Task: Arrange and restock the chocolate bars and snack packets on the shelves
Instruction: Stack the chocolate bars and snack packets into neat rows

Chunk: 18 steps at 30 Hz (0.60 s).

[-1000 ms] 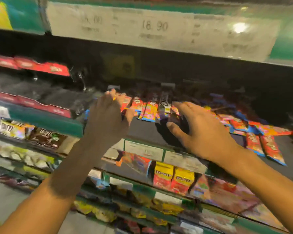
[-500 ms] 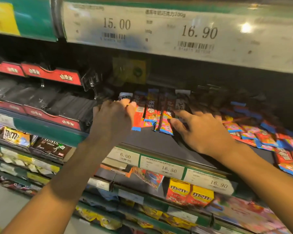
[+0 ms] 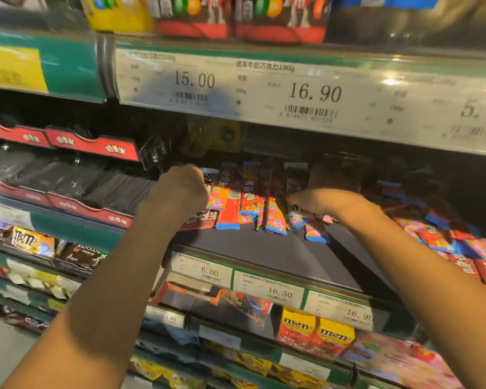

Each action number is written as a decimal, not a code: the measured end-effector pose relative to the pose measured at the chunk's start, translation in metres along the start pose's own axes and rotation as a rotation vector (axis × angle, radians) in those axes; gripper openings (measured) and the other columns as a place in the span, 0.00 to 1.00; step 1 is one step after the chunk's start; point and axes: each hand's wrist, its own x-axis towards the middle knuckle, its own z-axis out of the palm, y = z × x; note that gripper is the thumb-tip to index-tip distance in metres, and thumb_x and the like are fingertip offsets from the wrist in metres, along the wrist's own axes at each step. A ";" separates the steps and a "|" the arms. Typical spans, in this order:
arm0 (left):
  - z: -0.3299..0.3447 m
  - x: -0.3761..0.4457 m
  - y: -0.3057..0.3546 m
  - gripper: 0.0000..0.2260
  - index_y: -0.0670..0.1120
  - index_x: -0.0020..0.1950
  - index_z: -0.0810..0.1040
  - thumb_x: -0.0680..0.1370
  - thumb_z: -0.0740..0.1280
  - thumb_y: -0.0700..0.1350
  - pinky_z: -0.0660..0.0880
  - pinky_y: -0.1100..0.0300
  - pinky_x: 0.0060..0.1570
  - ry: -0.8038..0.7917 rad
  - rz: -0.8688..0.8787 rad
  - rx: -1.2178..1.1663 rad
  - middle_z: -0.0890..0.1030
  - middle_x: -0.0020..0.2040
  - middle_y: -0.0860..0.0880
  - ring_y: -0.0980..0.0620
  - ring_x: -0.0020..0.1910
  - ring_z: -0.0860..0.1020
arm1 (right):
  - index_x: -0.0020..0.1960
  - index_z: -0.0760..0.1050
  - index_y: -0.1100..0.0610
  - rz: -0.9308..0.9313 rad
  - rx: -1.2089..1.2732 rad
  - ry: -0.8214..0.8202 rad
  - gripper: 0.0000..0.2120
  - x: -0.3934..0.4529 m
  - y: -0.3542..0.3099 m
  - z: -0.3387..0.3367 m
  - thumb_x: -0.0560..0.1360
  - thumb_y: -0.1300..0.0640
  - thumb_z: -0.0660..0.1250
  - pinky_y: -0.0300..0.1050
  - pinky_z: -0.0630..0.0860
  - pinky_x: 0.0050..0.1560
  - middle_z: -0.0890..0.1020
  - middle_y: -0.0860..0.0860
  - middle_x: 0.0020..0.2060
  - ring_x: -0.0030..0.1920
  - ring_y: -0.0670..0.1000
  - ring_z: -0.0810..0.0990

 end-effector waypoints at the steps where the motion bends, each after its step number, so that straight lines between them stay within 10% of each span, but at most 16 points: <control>1: -0.002 0.000 0.001 0.12 0.39 0.60 0.74 0.78 0.65 0.42 0.70 0.54 0.47 -0.029 -0.003 0.014 0.78 0.56 0.39 0.39 0.55 0.77 | 0.50 0.78 0.55 -0.003 0.023 -0.010 0.29 -0.022 -0.012 -0.007 0.59 0.35 0.66 0.50 0.80 0.50 0.82 0.56 0.45 0.41 0.54 0.79; 6: -0.006 -0.003 0.004 0.14 0.42 0.59 0.74 0.81 0.64 0.51 0.74 0.54 0.45 -0.195 0.026 0.095 0.77 0.45 0.44 0.47 0.43 0.77 | 0.50 0.80 0.55 0.005 0.057 -0.064 0.28 -0.050 -0.021 -0.020 0.56 0.40 0.71 0.51 0.80 0.53 0.83 0.54 0.48 0.46 0.53 0.83; 10: -0.004 0.000 -0.001 0.15 0.41 0.53 0.73 0.79 0.68 0.53 0.76 0.55 0.45 -0.193 0.002 0.032 0.77 0.43 0.46 0.49 0.43 0.77 | 0.57 0.80 0.61 -0.006 0.103 -0.148 0.18 -0.065 -0.026 -0.017 0.79 0.48 0.65 0.53 0.75 0.64 0.82 0.60 0.57 0.55 0.57 0.81; 18: 0.004 -0.002 -0.020 0.08 0.44 0.38 0.74 0.76 0.69 0.43 0.73 0.56 0.37 -0.044 -0.057 -0.412 0.79 0.37 0.45 0.49 0.37 0.79 | 0.44 0.77 0.56 -0.082 0.253 0.082 0.11 -0.104 -0.012 -0.024 0.77 0.48 0.67 0.51 0.76 0.51 0.81 0.54 0.43 0.43 0.54 0.78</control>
